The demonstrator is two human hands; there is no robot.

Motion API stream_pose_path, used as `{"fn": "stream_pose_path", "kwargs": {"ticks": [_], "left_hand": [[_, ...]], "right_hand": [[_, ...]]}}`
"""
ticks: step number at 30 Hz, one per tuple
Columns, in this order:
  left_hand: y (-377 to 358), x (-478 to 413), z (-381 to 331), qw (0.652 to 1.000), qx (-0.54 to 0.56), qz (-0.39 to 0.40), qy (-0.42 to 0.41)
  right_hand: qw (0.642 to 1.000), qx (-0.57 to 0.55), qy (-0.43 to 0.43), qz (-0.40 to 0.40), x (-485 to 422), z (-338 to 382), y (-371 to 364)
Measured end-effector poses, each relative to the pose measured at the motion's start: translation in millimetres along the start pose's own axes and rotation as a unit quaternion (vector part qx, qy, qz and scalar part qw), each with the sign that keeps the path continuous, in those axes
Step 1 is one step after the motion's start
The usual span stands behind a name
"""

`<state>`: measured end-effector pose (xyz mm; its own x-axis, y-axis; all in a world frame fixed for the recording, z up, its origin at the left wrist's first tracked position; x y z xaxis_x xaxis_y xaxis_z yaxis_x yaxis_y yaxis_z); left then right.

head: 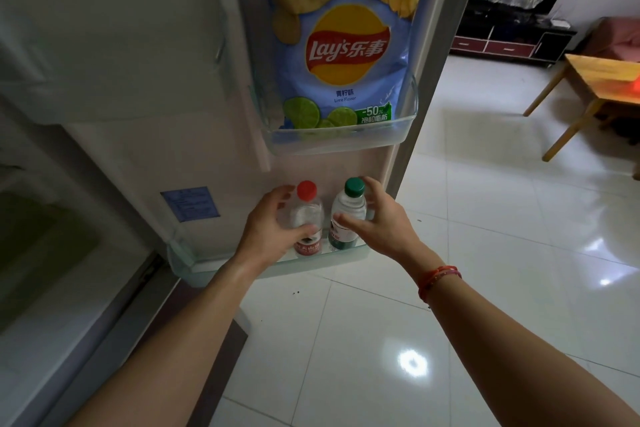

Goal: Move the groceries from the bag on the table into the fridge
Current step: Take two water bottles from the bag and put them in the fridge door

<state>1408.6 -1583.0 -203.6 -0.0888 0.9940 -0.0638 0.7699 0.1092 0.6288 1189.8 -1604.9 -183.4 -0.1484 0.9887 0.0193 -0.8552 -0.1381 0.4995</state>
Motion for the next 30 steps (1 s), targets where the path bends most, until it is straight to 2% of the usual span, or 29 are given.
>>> {"fn": "stream_pose_path", "kwargs": {"ticks": [5,12,16,21,30], "left_hand": [[27.9,25.9,-18.3,0.993,-0.086,-0.042,-0.065],[62.8,61.3,-42.1,0.961,-0.221,-0.091,-0.14],[80.9,79.1,-54.4,0.942,-0.279,-0.117,-0.147],[97.7,101.4,-62.4,0.915,-0.346,-0.147,-0.146],[104.5,113.8,-77.6,0.907,-0.363,-0.137,-0.162]], "right_hand": [[0.995,0.097,0.008,-0.014,25.2,24.8,11.1],[0.977,0.206,0.052,-0.036,64.5,57.0,25.5],[0.956,0.281,0.064,-0.057,89.3,72.7,32.3],[0.939,0.324,0.084,-0.078,112.8,86.7,36.7],[0.932,0.341,0.084,-0.089,124.8,96.3,44.2]]}}
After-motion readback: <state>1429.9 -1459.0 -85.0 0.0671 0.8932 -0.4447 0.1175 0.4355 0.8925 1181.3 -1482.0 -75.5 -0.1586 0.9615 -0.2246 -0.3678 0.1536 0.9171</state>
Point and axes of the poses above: each hand's wrist, its own x-axis away from the middle knuckle, its own y-axis out of the back of the hand, z = x × y, the point moved 1 cm from there along -x, towards the middle knuckle, and after that the axes turned 10 degrees about -x, right-handed, at the moved point
